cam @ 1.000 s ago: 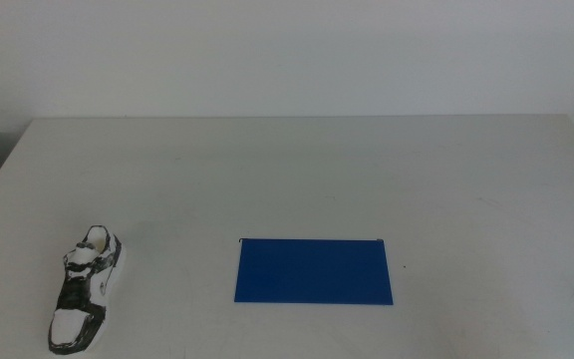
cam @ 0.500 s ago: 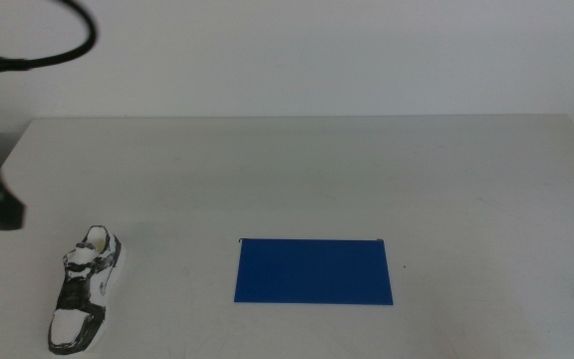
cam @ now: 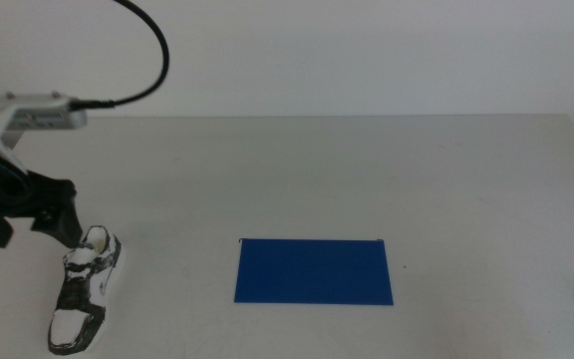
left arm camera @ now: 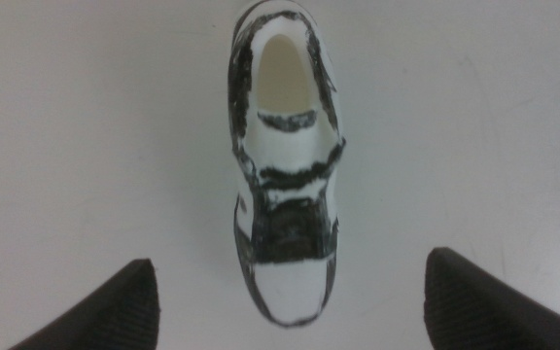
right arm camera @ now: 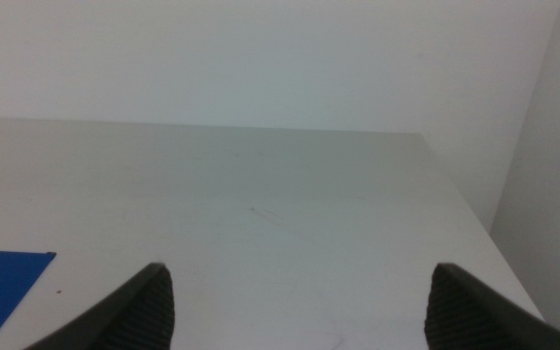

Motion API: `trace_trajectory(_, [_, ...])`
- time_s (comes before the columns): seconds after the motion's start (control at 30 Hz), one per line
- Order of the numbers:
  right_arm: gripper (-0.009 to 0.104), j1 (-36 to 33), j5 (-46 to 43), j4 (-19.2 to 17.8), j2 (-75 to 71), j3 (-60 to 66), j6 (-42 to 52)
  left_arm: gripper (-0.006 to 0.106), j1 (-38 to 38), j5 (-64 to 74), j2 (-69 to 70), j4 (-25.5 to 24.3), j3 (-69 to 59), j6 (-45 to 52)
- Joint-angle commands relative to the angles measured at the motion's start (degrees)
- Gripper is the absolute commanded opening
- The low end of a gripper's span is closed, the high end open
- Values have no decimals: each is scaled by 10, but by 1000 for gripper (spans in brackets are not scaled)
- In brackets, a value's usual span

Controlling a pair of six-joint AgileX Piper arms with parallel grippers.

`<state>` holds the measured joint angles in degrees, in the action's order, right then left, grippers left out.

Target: Use one arm to grab the shoe from the table and place it on the mat.

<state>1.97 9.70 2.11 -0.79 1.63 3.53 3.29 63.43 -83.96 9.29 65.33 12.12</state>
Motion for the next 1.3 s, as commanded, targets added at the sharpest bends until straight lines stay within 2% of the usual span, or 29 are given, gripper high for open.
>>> trace_trajectory(0.0, [66,3,-45,-5,-12,-5,7,93,-4,-19,-5,20,19,8])
trace_trajectory(0.37, [66,3,-45,-5,-12,-5,7,93,-6,-62,-100,50,16,60])
trace_trajectory(0.93, [66,3,-45,-5,-12,-5,7,92,-6,-85,-178,65,16,62])
trace_trajectory(1.1, [66,3,-45,-5,-12,-5,7,81,-6,-85,-179,65,16,60])
trace_trajectory(1.27, [66,3,-45,-5,-12,-5,7,58,-6,-84,-179,65,16,59])
